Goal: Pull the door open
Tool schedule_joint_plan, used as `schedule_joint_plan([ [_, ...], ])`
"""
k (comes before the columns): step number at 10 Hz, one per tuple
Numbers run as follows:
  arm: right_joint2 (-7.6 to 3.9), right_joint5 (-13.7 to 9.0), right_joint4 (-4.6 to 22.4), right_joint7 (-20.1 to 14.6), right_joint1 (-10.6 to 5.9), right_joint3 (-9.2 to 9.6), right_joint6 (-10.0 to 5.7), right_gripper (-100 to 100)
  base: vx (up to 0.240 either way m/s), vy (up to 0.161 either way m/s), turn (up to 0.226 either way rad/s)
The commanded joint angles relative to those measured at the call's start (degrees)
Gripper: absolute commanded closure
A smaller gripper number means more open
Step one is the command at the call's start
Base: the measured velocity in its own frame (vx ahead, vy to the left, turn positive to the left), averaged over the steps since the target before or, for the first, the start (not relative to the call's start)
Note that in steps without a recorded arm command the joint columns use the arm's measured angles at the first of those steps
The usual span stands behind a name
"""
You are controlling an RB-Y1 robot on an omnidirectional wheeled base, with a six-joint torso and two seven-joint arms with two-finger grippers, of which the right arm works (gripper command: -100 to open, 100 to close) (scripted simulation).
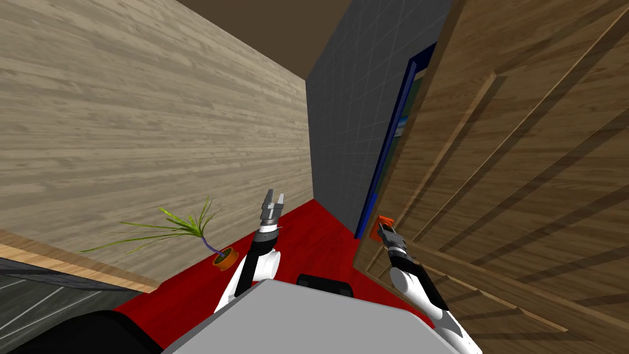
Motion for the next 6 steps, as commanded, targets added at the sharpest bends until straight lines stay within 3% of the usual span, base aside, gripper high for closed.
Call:
schedule_joint_plan([
  [1, 0.0, 0.0, 0.0, 0.0, 0.0, 0.0, 0.0, 100, -0.098, -0.013, 0.035],
  [6, -2.38, 0.29, -1.14, -2.49, 1.63, 2.69, -0.81, 100, -0.185, -0.031, 0.109],
])
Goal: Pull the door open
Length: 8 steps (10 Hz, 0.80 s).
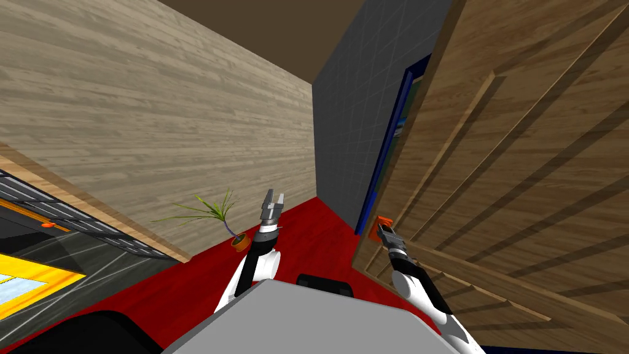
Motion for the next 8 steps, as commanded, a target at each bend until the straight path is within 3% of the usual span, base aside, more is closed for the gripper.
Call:
schedule_joint_plan([
  [1, -0.85, 0.1, -0.49, -0.88, 0.55, 0.83, -0.39, 100, -0.183, -0.039, 0.132],
  [6, -3.22, 0.36, -1.69, -3.2, 1.95, 3.17, -1.28, 100, -0.203, -0.024, 0.105],
  [7, -2.97, 0.32, -1.57, -2.86, 1.85, 2.85, -1.02, 100, -0.084, -0.016, 0.029],
  [8, -3.7, 0.45, -1.85, -3.64, 2.53, 3.74, -1.36, 100, -0.121, -0.025, 0.111],
])
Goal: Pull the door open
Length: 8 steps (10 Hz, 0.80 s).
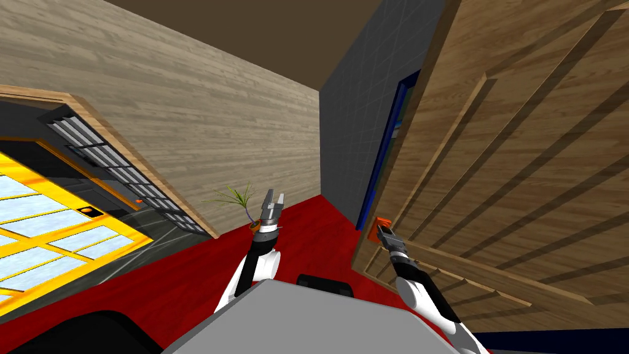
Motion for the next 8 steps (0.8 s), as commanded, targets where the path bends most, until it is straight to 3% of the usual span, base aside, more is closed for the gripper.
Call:
schedule_joint_plan([
  [1, -0.78, 0.13, -0.51, -0.78, 0.53, 0.73, -0.54, 100, -0.205, -0.029, 0.134],
  [8, -4.57, 0.63, -2.24, -4.28, 3.02, 3.97, -2.82, 100, -0.203, -0.044, 0.118],
])
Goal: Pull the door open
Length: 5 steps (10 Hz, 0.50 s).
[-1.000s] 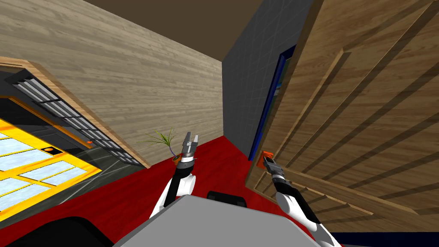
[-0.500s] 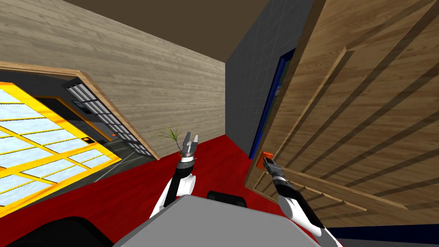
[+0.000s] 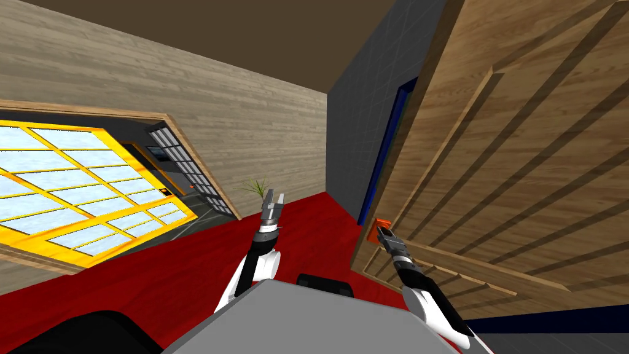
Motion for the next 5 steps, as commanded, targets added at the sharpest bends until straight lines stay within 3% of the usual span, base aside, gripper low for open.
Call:
schedule_joint_plan([
  [1, -0.87, 0.11, -0.47, -0.87, 0.57, 0.72, -0.68, 100, -0.199, -0.038, 0.094],
  [2, -0.47, 0.08, -0.2, -0.44, 0.26, 0.43, -0.33, 100, -0.091, -0.02, 0.034],
  [5, -2.25, 0.49, -0.67, -2.15, 1.39, 1.98, -1.58, 100, -0.174, -0.036, 0.109],
])
